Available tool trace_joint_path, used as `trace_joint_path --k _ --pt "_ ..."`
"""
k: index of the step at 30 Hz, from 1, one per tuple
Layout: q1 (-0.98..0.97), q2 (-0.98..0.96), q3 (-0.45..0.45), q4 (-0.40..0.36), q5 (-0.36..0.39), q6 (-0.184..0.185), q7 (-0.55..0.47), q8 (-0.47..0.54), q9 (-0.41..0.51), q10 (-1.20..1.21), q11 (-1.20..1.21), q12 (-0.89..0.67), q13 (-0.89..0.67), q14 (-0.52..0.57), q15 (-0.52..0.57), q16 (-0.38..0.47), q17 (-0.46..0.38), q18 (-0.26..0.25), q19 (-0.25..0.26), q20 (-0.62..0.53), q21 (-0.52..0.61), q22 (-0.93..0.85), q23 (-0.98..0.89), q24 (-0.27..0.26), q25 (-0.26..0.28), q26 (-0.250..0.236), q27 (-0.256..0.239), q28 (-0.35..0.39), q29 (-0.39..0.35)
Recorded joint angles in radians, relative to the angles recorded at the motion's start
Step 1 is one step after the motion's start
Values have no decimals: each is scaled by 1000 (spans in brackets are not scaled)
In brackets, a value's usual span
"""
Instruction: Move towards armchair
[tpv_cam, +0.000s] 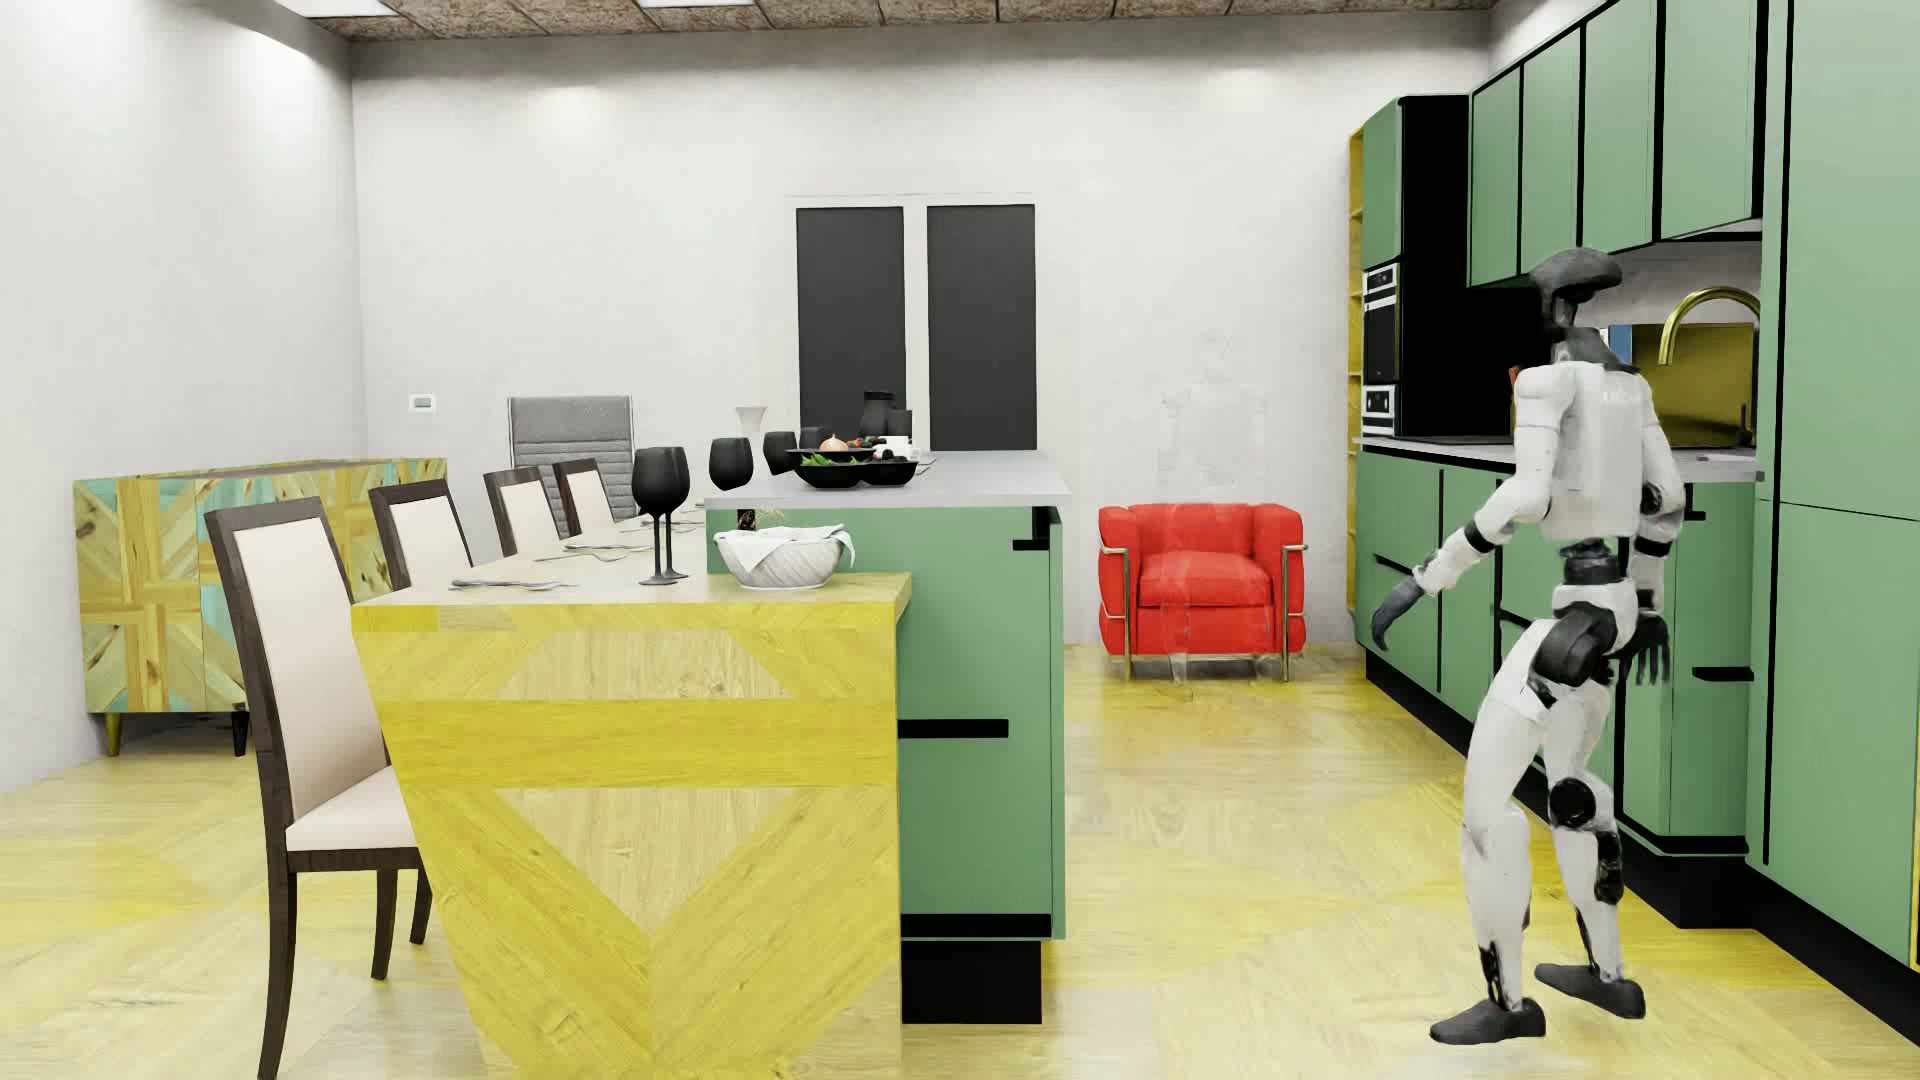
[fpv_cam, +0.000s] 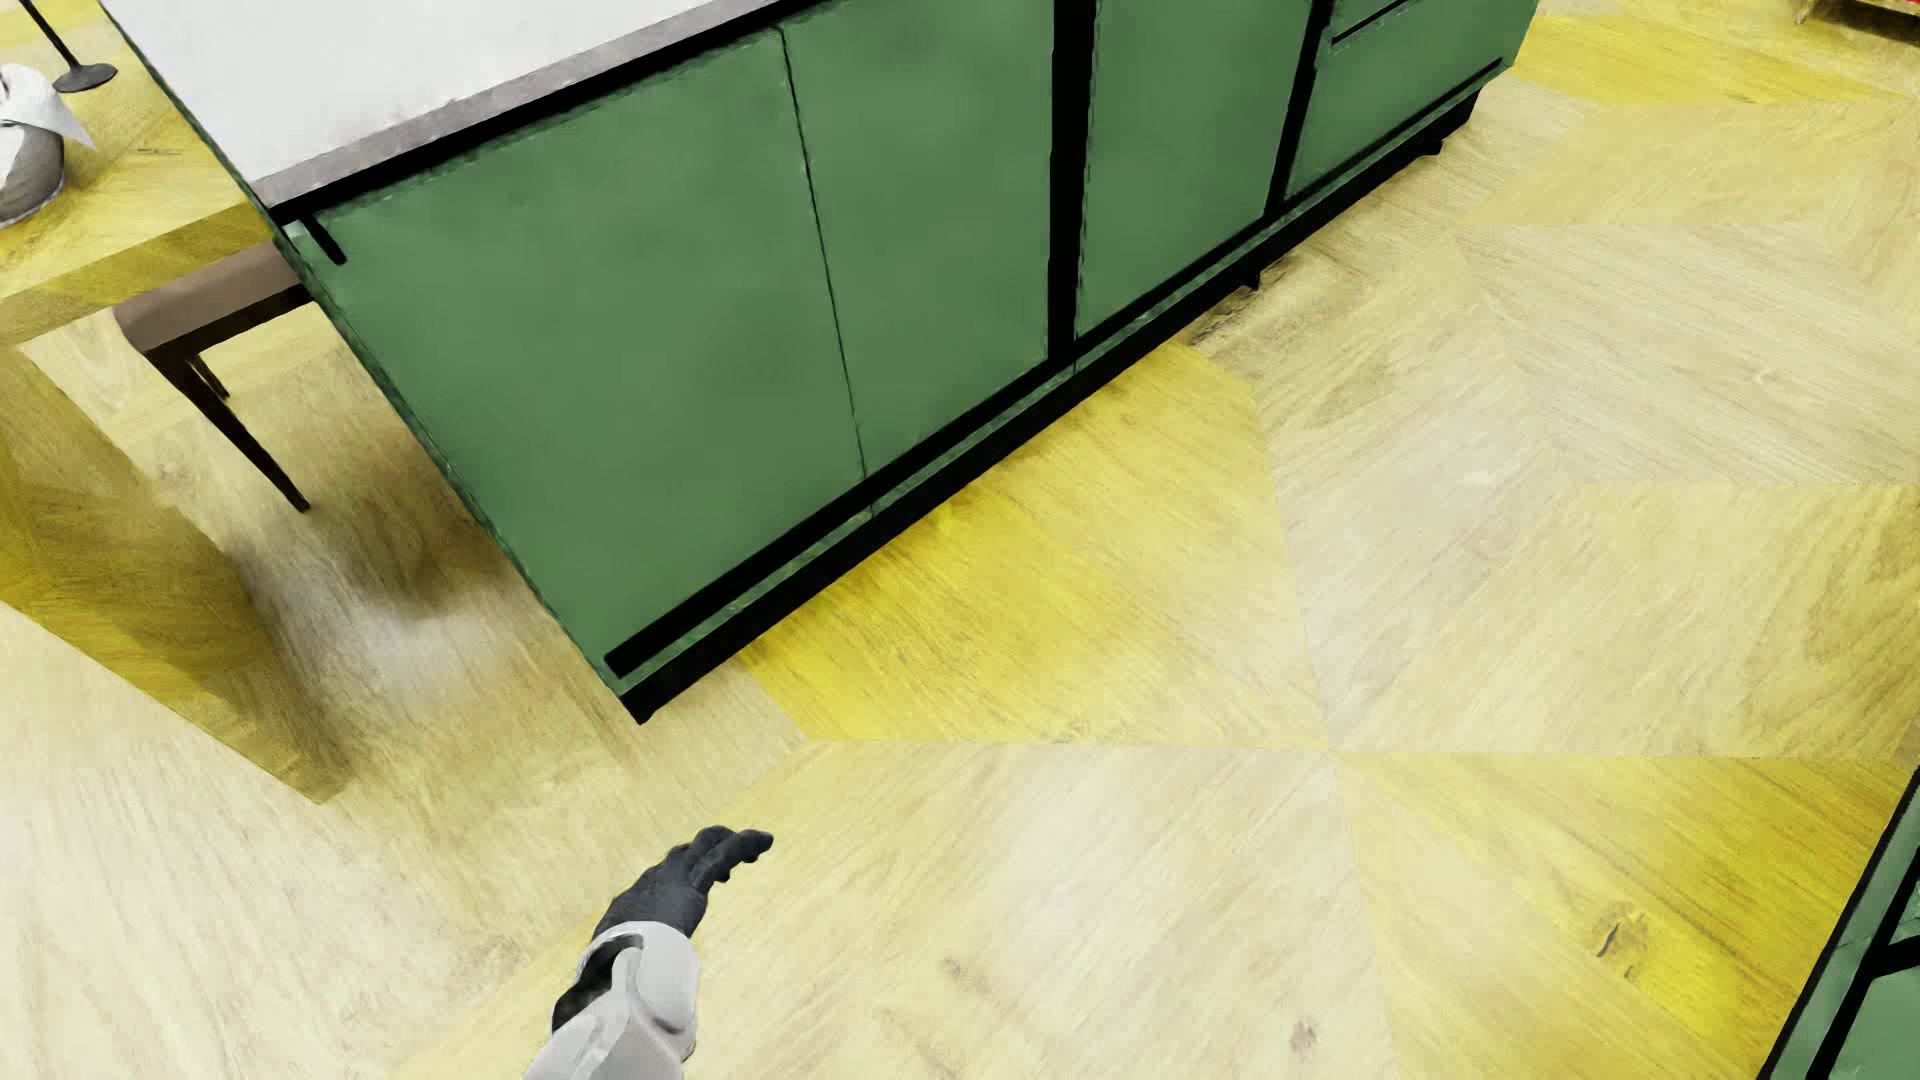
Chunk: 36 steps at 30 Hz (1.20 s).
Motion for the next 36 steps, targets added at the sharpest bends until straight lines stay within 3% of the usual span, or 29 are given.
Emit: trace_joint_path --k 2,4,5,7,10,12,14,18,20,22,25,27,29,33,34,36 --pt "1 -6 -2 11 11 5 8 12 4 -2 4 16 -34 11 2 -47 48 4 -7 -54 1 152 2 29 -28 62 -24 -5 -11" --pt "-10 -17 -4 43 30 10 12 23 9 29 10 52 -96 10 4 -62 83 3 -14 -77 14 301 8 -8 -71 111 -44 -53 -4" --pt "-16 -23 -3 59 38 13 13 28 10 44 13 80 -121 8 5 -46 94 0 -16 -102 26 349 -2 -9 -91 114 -56 -81 7" --pt "-25 -33 1 75 49 19 14 30 11 53 14 148 -128 8 6 4 90 -3 -18 -147 52 390 -15 -11 -136 87 -136 -96 5" --pt "-36 -32 12 55 45 19 -5 7 6 23 2 249 -137 21 9 38 80 -4 -23 -89 42 377 -46 -101 -155 72 -187 -39 -10" --pt "-50 -23 20 31 32 15 -37 -25 3 6 -10 259 -143 31 10 53 69 -3 -27 -59 28 378 -44 -132 -137 72 -169 42 -5" --pt "-74 -12 27 9 18 10 -84 -69 0 6 -16 231 -151 36 7 55 47 -2 -33 -69 37 379 -24 -128 -154 57 -146 111 4" --pt "-120 10 32 -31 -8 0 -181 -160 -2 16 -13 169 -185 42 -18 39 29 -4 -34 -77 42 271 20 -119 -185 16 -94 165 -12" --pt "-127 25 32 -49 -16 -6 -217 -196 -3 12 -12 151 -200 44 -35 14 33 -7 -31 -76 43 211 31 -120 -168 -6 -73 138 24" --pt "-129 37 32 -63 -23 -12 -243 -220 -4 11 -6 131 -200 48 -56 1 33 -11 -32 -98 66 175 30 -97 -177 -19 -82 100 39" --pt "-129 52 29 -68 -24 -24 -262 -236 -6 16 -4 120 -211 53 -83 0 41 -19 -38 -125 97 174 1 -17 -197 -16 -94 136 53" --pt "-129 54 25 -64 -19 -31 -266 -235 -10 20 -4 125 -210 57 -100 -4 49 -29 -44 -112 99 198 -25 -9 -194 -7 -97 147 83" --pt "-132 52 20 -57 -11 -40 -268 -231 -13 20 -5 126 -190 62 -117 0 54 -43 -48 -98 92 210 -61 -13 -185 -4 -104 173 105" --pt "-128 48 8 -41 15 -58 -261 -211 -22 -4 -30 95 -105 89 -124 -12 57 -92 -59 -71 84 168 -127 -48 -143 -24 -92 307 60" --pt "-125 44 3 -36 23 -64 -255 -201 -26 -13 -34 73 -68 97 -126 -25 54 -107 -60 -63 80 160 -131 -78 -136 -29 -97 305 47" --pt "-126 31 -5 -14 41 -76 -250 -170 -31 -10 -32 29 -22 115 -135 -39 56 -135 -61 -61 76 133 -125 -136 -128 -21 -90 195 37"
